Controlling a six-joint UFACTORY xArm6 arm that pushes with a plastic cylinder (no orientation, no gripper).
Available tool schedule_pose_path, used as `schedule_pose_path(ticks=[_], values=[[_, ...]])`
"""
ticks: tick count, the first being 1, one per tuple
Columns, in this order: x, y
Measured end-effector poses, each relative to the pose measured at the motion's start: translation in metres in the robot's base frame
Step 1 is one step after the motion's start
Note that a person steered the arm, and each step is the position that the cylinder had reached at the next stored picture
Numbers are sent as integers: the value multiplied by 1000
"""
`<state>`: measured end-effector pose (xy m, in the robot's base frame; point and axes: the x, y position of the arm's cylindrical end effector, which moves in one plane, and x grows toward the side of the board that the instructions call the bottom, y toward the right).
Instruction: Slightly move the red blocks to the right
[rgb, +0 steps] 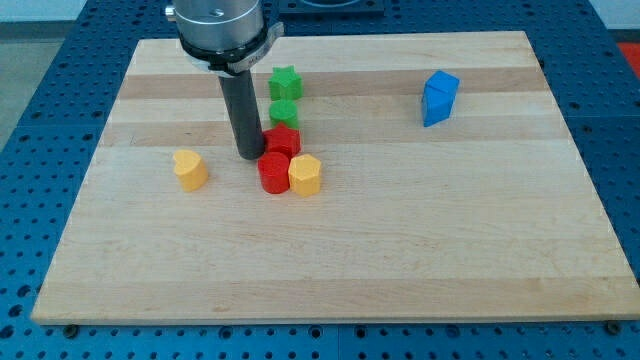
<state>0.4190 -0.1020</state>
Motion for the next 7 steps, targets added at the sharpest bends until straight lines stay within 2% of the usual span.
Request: schedule_pose_path(ticks=[2, 4, 7], values=[[3, 3], [44, -4], [50, 5]])
